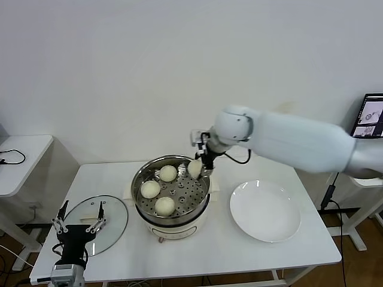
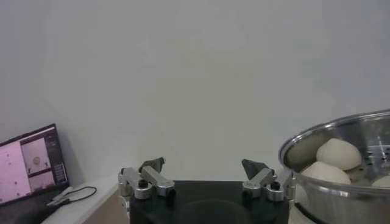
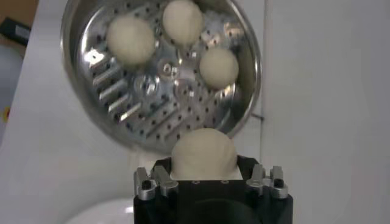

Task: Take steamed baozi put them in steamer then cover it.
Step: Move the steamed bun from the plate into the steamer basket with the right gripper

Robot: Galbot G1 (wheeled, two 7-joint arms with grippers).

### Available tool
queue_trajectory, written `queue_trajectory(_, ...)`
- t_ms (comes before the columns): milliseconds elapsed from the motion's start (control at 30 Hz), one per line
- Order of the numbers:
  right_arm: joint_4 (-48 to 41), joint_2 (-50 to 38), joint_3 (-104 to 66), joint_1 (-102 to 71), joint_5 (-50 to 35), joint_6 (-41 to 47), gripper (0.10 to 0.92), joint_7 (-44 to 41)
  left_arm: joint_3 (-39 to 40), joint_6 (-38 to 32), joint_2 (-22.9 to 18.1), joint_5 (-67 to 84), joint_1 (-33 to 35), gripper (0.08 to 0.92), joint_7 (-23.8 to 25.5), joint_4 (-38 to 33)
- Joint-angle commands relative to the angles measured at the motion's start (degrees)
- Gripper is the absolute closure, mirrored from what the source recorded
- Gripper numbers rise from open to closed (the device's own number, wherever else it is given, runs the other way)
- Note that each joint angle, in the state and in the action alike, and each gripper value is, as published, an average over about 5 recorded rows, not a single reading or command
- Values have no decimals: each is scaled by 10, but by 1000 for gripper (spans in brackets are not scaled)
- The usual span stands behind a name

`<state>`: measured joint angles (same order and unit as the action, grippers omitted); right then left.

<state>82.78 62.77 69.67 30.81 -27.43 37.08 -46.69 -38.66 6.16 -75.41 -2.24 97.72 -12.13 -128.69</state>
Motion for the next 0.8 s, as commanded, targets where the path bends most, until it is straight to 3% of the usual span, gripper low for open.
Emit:
queue_trajectory(33,-31,73,9,-46,-36,46,355,53,0,0,-1,0,-1,177,0,-1)
queue_trajectory(800,-66,84,15,-75,-7,47,347,65,3,-1,-2,1,-6,177,1,4)
